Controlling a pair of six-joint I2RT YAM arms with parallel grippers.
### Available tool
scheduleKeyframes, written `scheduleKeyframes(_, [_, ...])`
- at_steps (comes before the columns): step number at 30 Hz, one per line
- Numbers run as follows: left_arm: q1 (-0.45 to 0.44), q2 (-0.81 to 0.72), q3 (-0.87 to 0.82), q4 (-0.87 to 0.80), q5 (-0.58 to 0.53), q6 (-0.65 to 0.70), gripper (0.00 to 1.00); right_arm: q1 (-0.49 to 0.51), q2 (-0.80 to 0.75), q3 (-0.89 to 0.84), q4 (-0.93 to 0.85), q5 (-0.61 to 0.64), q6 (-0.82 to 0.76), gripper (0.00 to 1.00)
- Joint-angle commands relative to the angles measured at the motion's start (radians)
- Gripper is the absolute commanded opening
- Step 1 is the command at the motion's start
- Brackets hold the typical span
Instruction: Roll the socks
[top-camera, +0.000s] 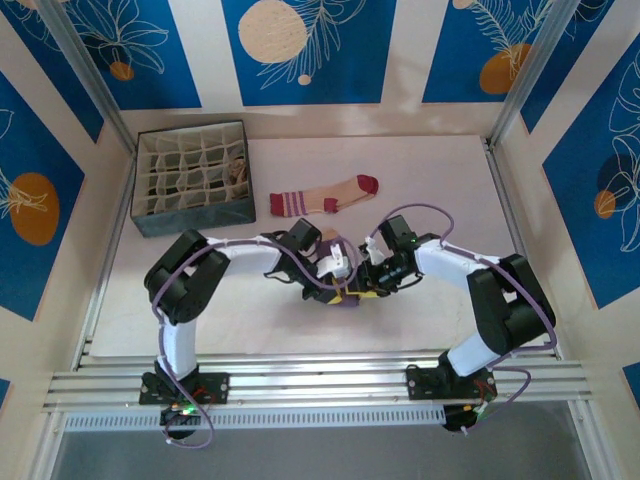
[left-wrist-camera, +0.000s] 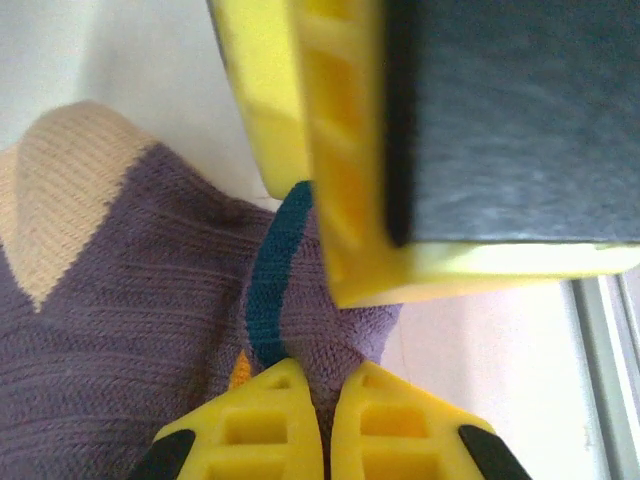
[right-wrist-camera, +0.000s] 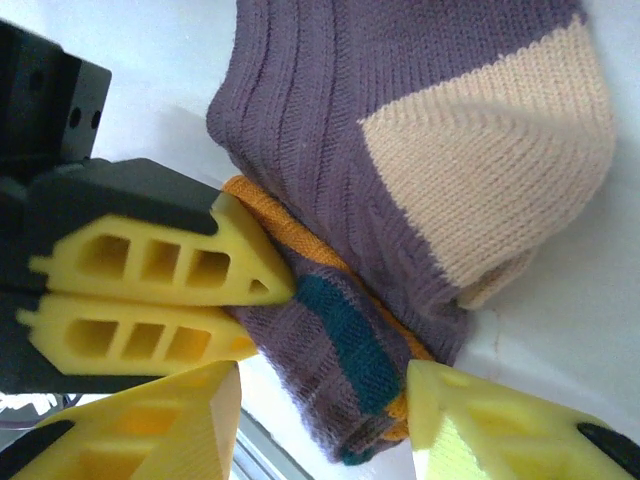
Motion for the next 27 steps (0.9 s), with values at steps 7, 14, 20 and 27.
scheduleKeyframes(7, [0.076,0.095,-0.018,-0.06,0.026,-0.274,0.0,0.015,0.032,-0.022,0.1,-0.041,0.005,0.47])
scheduleKeyframes(14, [0.089,0.106,-0.062,0.041,0.029,-0.359,0.01,0.053,0.12,0.014,0.112,0.002,0.053,0.12])
scheduleKeyframes(20, [0.087,0.019,-0.116,0.055,-0.076,-0.287,0.18,0.06,0.212,0.112,-0.075,0.115,0.083,0.0])
scheduleKeyframes(27, [0.079,-0.267,-0.291,0.266,-0.149,-0.106,0.28,0.093,0.307,0.222,-0.249,0.182,0.031,0.0])
